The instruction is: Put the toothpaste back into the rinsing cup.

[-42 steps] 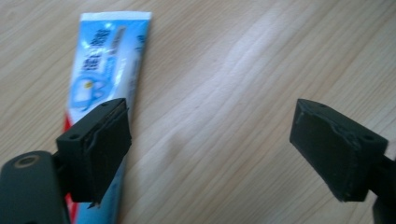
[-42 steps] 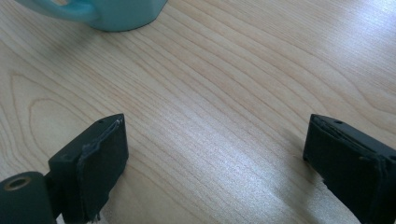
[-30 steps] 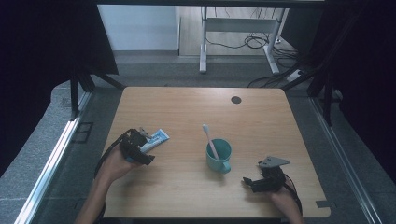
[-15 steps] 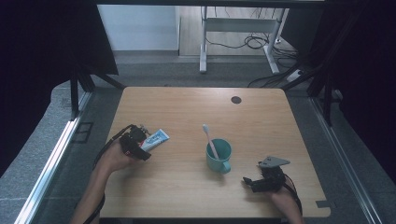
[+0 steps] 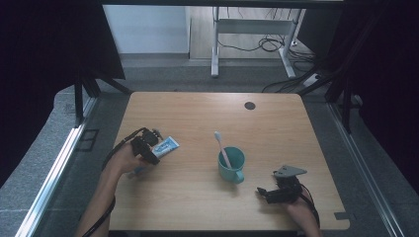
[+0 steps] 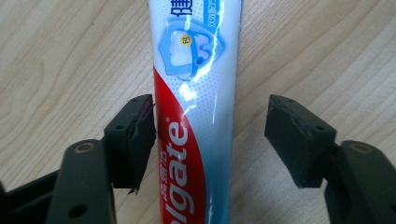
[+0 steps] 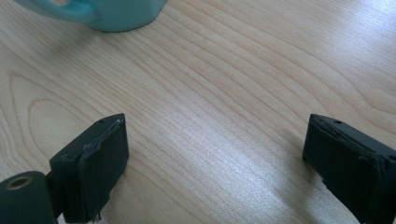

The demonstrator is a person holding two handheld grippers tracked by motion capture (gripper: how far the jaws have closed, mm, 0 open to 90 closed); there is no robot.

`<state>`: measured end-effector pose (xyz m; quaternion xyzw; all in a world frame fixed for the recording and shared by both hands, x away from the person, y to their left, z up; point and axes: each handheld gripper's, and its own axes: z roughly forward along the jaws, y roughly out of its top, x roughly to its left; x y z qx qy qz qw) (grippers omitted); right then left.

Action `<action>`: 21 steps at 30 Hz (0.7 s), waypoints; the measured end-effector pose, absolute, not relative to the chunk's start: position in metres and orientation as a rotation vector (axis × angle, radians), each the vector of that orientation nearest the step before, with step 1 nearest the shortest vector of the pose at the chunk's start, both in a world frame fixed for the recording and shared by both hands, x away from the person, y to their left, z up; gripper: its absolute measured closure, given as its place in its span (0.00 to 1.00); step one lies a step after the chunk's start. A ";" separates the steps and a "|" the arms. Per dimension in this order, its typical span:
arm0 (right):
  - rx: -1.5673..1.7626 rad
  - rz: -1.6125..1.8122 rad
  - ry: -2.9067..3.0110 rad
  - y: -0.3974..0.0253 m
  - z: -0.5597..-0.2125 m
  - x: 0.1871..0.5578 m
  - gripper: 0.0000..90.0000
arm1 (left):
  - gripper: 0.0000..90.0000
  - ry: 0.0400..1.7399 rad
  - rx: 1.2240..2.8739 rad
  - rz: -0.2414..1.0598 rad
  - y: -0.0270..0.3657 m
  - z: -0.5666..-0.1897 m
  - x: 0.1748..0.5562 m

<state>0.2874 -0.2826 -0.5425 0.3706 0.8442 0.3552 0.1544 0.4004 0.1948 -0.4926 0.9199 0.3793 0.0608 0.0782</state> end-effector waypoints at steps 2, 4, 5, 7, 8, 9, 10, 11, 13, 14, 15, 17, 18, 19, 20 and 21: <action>1.062 1.018 2.419 -0.283 -0.543 0.287 0.08 | 0.40 1.143 2.766 0.180 0.195 -0.494 0.403; 1.062 1.018 2.419 -0.283 -0.543 0.287 0.08 | 0.42 1.158 2.762 0.173 0.195 -0.495 0.404; 1.062 1.018 2.419 -0.283 -0.543 0.287 0.08 | 0.43 1.162 2.763 0.165 0.195 -0.496 0.405; 1.062 1.018 2.419 -0.283 -0.543 0.287 0.08 | 0.45 1.165 2.768 0.152 0.196 -0.496 0.408; 1.063 1.018 2.419 -0.283 -0.543 0.287 0.08 | 0.46 1.168 2.771 0.145 0.196 -0.496 0.409; 1.063 1.018 2.419 -0.283 -0.543 0.287 0.08 | 0.47 1.161 2.779 0.138 0.196 -0.497 0.411; 1.063 1.018 2.418 -0.283 -0.543 0.287 0.08 | 0.48 1.174 2.782 0.126 0.196 -0.497 0.412; 1.065 1.018 2.417 -0.283 -0.543 0.287 0.08 | 0.48 1.178 2.784 0.119 0.196 -0.497 0.414; 1.064 1.018 2.418 -0.283 -0.542 0.287 0.08 | 0.49 1.184 2.791 0.107 0.195 -0.497 0.415; 1.065 1.018 2.418 -0.283 -0.542 0.287 0.08 | 0.49 1.182 2.801 0.106 0.195 -0.497 0.416; 1.065 1.018 2.417 -0.283 -0.543 0.287 0.08 | 0.50 1.186 2.808 0.104 0.194 -0.497 0.417; 1.064 1.017 2.418 -0.283 -0.542 0.287 0.08 | 0.51 1.192 2.823 0.095 0.192 -0.498 0.419; 1.065 1.017 2.417 -0.283 -0.542 0.287 0.08 | 0.51 1.196 2.831 0.094 0.191 -0.498 0.420; 1.064 1.018 2.418 -0.283 -0.542 0.288 0.08 | 0.52 1.199 2.838 0.090 0.190 -0.498 0.420; 1.065 1.018 2.417 -0.283 -0.543 0.288 0.08 | 0.52 1.203 2.850 0.085 0.189 -0.499 0.422; 1.065 1.018 2.416 -0.283 -0.543 0.288 0.08 | 0.52 1.213 2.852 0.082 0.188 -0.499 0.423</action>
